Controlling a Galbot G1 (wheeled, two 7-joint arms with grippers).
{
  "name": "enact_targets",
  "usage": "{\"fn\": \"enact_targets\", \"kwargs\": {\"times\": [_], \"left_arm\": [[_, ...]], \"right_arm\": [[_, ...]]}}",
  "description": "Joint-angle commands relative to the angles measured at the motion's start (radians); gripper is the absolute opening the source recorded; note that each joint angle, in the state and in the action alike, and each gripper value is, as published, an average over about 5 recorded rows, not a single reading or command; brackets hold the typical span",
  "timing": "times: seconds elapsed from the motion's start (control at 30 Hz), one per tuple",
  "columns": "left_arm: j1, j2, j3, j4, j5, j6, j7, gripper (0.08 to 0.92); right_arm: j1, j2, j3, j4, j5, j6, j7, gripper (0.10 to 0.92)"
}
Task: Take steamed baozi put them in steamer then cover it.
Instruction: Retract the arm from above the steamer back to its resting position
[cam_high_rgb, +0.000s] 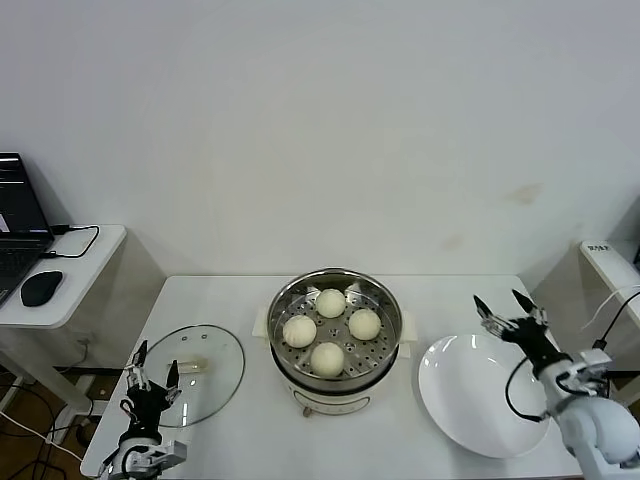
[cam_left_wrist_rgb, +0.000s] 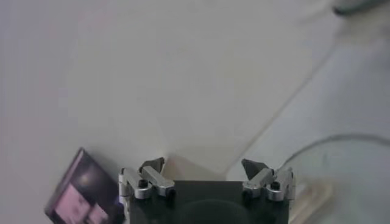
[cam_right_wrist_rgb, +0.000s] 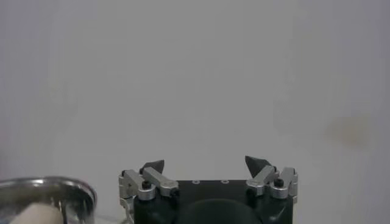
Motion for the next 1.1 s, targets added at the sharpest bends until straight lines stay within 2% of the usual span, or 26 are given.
{"fn": "enact_targets", "kwargs": {"times": [0.03, 0.43, 1.1], "left_arm": [[-0.015, 0.044, 0.026, 0.112, 0.341, 0.011, -0.012, 0.823], [-0.094, 0.081, 0.025, 0.155, 0.341, 0.055, 0.115, 0.823], [-0.168, 0.071, 0.043, 0.213, 0.321, 0.055, 0.114, 0.823]], "right_arm": [[-0.178, 0.066, 0.128, 0.023, 0.035, 0.035, 0.008, 0.823], [-0.173, 0.078, 0.118, 0.004, 0.023, 0.042, -0.004, 0.823], [-0.191, 0.089, 0.128, 0.000, 0.000, 0.052, -0.009, 0.823]]}}
